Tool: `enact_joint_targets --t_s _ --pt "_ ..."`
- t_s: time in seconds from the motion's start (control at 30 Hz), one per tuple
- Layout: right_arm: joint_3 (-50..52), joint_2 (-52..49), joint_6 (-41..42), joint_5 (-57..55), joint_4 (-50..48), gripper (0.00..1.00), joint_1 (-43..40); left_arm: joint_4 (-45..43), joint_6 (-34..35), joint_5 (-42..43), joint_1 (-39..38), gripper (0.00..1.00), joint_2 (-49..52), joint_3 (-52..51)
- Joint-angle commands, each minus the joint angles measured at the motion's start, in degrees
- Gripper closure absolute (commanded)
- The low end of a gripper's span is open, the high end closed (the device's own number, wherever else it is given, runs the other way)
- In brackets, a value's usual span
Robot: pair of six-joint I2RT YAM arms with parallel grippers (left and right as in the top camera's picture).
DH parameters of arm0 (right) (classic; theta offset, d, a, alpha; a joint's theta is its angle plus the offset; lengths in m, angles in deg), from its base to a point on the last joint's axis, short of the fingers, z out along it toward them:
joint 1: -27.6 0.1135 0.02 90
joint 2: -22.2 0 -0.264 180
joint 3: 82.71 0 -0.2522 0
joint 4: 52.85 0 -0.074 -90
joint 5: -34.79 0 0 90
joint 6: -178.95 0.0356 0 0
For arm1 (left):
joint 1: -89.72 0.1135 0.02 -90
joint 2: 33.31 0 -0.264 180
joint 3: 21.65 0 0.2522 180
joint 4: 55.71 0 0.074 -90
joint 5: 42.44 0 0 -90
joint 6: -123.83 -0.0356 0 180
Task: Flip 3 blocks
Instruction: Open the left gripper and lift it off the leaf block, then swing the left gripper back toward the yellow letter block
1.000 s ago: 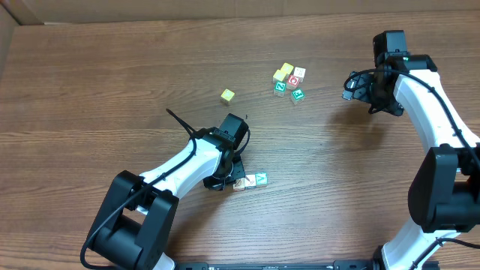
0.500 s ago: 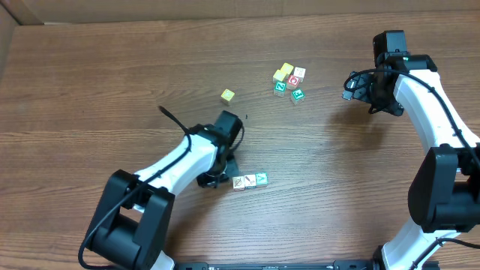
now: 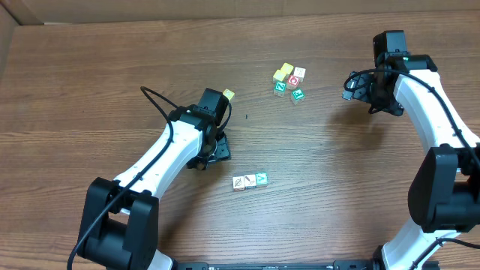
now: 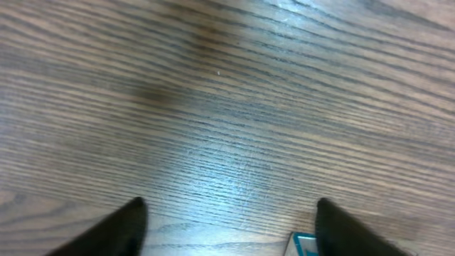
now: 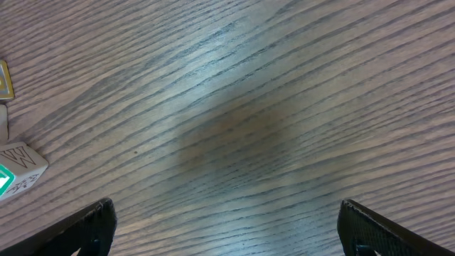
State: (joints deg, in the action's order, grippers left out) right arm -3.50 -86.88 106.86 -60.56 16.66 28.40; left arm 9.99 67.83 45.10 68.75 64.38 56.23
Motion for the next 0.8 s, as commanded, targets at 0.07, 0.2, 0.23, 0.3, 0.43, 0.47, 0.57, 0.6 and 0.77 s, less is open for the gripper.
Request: enact_joint_targets --t_s 0.07,0.2,0.23,0.3,0.43,0.47,0.57,0.6,0.77 --pt "-1.0 1.8 -0.3 -0.6 -0.1 0.0 0.0 -0.6 -2.3 -0.9 0.2 0.01 -0.7 0.7" --pt "-1.0 1.8 -0.3 -0.6 -0.1 0.0 0.0 -1.4 -2.3 -0.9 0.2 0.0 -0.7 0.7" --pt "-1.0 1.8 -0.3 -0.6 -0.1 0.0 0.0 -1.3 -2.3 -0.9 0.2 0.0 -0.7 0.7" --pt "-1.0 1.8 -0.3 -0.6 -0.1 0.0 0.0 -1.4 -2.3 -0.9 0.2 0.0 -0.7 0.7" --pt "-1.0 1.8 -0.3 -0.6 -0.1 0.0 0.0 -1.4 -2.3 -0.9 0.2 0.0 -0.7 0.7" --pt "-1.0 1.8 -0.3 -0.6 -0.1 0.0 0.0 -1.4 -2.3 -0.9 0.2 0.0 -0.7 0.7" --pt "-1.0 1.8 -0.3 -0.6 -0.1 0.0 0.0 -1.4 -2.3 -0.9 0.2 0.0 -0.7 0.7" --pt "-1.0 1.8 -0.3 -0.6 -0.1 0.0 0.0 -1.4 -2.3 -0.9 0.2 0.0 -0.7 0.7" --pt "-1.0 1.8 -0.3 -0.6 -0.1 0.0 0.0 -1.4 -2.3 -0.9 0.2 0.0 -0.7 0.7"
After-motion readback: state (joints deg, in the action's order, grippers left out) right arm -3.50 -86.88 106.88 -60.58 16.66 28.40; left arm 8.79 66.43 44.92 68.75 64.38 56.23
